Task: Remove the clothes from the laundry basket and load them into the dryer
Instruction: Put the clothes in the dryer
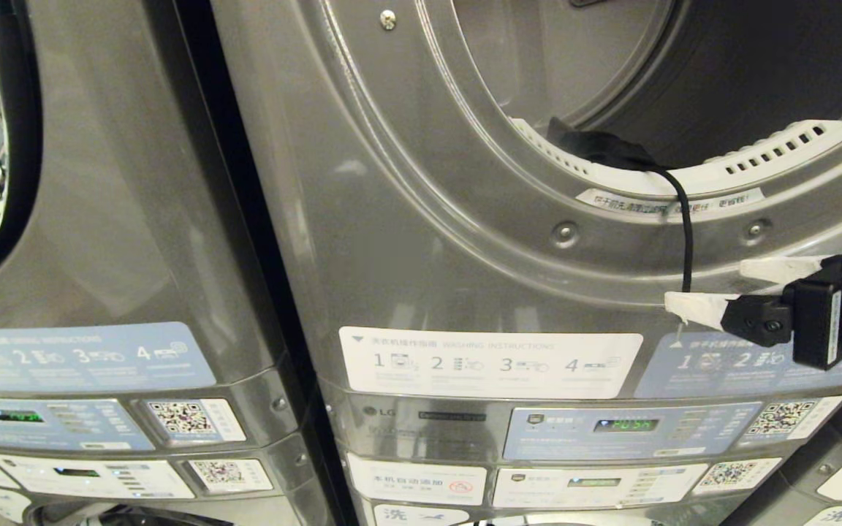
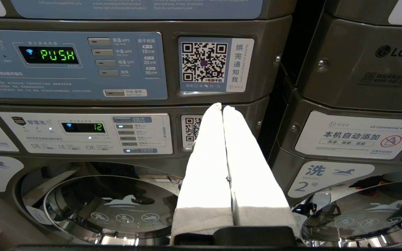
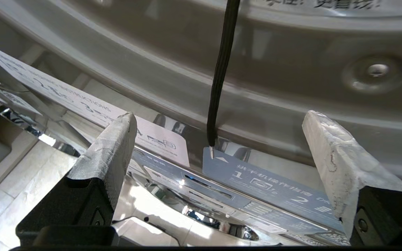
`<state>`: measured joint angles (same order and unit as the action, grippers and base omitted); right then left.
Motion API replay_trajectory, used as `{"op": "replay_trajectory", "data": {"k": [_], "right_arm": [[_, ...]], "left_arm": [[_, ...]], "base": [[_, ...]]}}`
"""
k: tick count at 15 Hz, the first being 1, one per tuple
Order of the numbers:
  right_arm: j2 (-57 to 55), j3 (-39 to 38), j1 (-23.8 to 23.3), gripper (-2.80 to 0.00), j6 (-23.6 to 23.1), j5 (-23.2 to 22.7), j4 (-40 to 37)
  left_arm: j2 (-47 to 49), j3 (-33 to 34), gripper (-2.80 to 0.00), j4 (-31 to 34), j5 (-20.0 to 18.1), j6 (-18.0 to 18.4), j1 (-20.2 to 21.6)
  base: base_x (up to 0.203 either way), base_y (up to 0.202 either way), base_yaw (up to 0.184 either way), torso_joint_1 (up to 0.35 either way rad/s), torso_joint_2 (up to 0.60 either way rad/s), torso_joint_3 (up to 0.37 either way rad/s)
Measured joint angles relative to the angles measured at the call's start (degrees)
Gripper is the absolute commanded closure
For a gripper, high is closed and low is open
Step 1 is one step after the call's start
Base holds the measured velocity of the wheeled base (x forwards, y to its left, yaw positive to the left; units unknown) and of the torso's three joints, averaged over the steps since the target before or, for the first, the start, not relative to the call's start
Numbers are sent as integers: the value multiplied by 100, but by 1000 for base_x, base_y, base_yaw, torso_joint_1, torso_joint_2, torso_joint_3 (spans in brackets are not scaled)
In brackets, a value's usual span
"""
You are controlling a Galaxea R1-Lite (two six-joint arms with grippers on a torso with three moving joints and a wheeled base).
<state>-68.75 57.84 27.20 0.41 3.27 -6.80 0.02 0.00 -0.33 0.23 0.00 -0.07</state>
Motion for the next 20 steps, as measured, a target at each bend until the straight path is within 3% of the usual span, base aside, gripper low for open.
{"op": "replay_trajectory", "data": {"k": [2,3,16,20], "right_arm": [[-86,-10,-2,-280,7,-10,7],[-131,-10,-2,0,10,-11,17],[-538,-16,-2,0,-73,-12,352],[-523,769,0,0,-83,-18,542]], "left_arm": [[0,0,0,0,1,0,0],[0,0,0,0,1,0,0],[0,0,0,0,1,0,0],[0,0,0,2,1,0,0]], "base": [[0,0,0,0,0,0],[0,0,0,0,0,0],[0,0,0,0,0,0],[0,0,0,0,0,0]]}}
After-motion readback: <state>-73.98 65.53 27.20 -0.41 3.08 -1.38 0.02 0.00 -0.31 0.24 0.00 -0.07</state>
